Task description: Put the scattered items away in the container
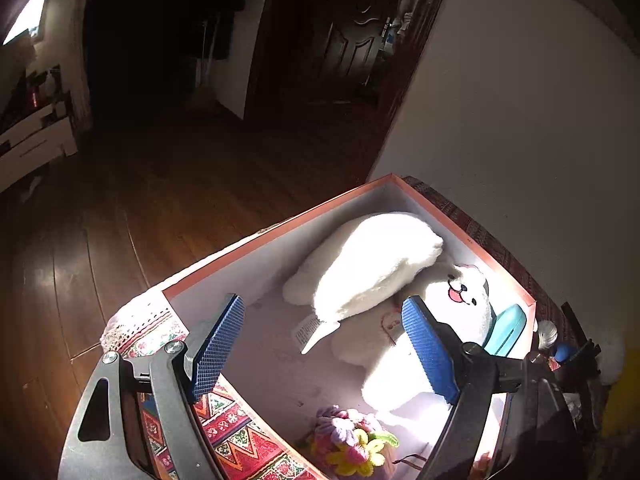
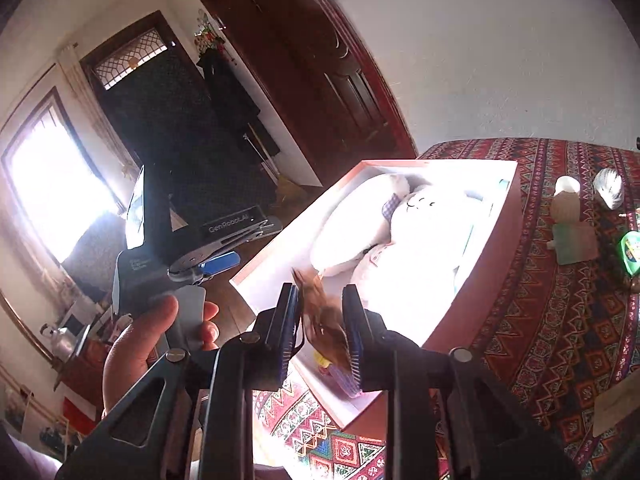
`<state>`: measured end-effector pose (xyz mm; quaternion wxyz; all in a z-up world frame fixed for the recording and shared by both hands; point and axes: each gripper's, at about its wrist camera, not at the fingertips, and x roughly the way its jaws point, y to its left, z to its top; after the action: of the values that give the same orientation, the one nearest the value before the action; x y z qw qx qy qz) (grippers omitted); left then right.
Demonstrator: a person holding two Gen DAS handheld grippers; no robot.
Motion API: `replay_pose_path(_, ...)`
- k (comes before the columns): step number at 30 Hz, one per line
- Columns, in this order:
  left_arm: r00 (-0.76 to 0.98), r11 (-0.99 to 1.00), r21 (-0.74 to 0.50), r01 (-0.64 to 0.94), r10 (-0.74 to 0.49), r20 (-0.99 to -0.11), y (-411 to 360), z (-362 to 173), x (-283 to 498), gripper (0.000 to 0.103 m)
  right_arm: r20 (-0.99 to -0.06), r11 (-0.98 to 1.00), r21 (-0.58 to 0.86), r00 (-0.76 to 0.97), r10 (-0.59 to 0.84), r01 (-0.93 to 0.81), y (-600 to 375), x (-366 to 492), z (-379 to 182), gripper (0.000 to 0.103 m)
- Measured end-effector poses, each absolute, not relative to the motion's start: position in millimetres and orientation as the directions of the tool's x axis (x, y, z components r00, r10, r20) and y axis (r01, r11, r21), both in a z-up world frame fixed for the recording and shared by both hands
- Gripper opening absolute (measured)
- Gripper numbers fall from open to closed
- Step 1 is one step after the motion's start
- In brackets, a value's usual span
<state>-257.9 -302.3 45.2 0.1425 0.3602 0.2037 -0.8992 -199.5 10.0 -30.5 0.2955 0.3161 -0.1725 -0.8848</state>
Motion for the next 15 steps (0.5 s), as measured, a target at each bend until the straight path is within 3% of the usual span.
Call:
replay_pose_path(3,-0.697,-0.873,-0.27,0.407,-0.105,-0.71,-301.6,43.5,-259.0,0.081,-0.417,-0.744,0.556,-0.65,-0.635,0.37,35.8,-203.5,-32.1,0.051)
replay_pose_path(4,-0.696,-0.874,-0.271,0.405,-0.102,-0.711,-299.8,43.1,-259.5,0.081,-0.403,-0.736,0.575,-0.659,-0.635,0.357,45.1,-204.6,-31.8,0.055)
replay_pose_path(10,-0.701,-0.892,-0.254,0.375,-0.094,-0.707,-278.7,46.3,-261.1,0.081,-0.368,-0.728,0.634,-0.727,-0.58,0.259,104.0,-201.4,-28.1,0.055)
replay_pose_path(15,-0.713,-0.914,-0.252,0.319,-0.056,-0.699,-242.7,52.6,-260.8,0.081,-0.419,-0.769,0.637,-0.812,-0.407,0.057,177.2,-183.4,-38.6,0.06)
